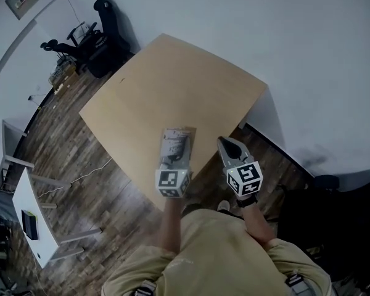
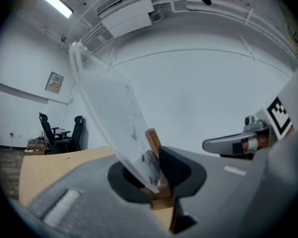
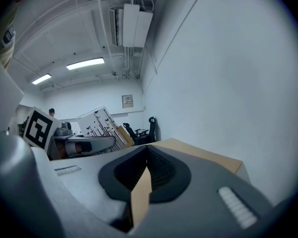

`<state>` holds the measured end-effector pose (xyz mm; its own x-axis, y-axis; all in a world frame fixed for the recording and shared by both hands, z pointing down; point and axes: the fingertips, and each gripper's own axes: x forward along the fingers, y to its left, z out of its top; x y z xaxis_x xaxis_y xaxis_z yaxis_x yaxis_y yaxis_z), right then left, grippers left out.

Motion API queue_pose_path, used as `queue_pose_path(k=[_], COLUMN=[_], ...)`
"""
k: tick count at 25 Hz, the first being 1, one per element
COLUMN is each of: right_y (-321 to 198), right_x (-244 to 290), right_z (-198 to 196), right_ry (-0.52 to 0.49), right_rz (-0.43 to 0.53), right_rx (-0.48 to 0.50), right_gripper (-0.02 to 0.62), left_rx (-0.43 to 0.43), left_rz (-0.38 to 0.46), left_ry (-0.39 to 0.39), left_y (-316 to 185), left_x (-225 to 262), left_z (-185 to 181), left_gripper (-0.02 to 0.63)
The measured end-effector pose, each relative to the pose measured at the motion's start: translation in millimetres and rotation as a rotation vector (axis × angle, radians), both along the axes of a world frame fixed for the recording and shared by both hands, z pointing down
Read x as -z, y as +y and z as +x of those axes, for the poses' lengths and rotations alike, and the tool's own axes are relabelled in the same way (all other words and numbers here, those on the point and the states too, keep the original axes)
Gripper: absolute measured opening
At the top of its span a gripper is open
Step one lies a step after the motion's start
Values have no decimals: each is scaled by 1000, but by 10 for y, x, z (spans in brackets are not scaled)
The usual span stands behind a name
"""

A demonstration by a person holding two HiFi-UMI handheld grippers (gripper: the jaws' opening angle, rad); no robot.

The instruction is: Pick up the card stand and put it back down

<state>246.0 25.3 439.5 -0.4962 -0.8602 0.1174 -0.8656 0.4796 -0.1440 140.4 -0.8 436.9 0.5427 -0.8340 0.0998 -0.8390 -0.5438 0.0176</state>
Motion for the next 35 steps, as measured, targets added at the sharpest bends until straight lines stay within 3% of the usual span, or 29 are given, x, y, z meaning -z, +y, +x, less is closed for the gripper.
queue_pose_path(k=[7,12,23,35], right_y=[-170,-685,-2268,-3504], right_x=[-78,-153,-225,-851], right_z=[167,212,-17,-291], right_ry=[-52,-53,47,36], right_rz=[-11,-19,-56,-173], right_rx=[19,40,140,296], right_gripper=[3,3,3,3], left_rx=[-3,6,98,161], left_rz=[-44,-35,-42,-118], left_ry=[-9,-27,28,-80], left_y=[-169,-646,-2092,-3489], left_x=[-74,-117,-158,-737], left_z=[246,315,-114,-488], left_gripper=[52,51,52,52])
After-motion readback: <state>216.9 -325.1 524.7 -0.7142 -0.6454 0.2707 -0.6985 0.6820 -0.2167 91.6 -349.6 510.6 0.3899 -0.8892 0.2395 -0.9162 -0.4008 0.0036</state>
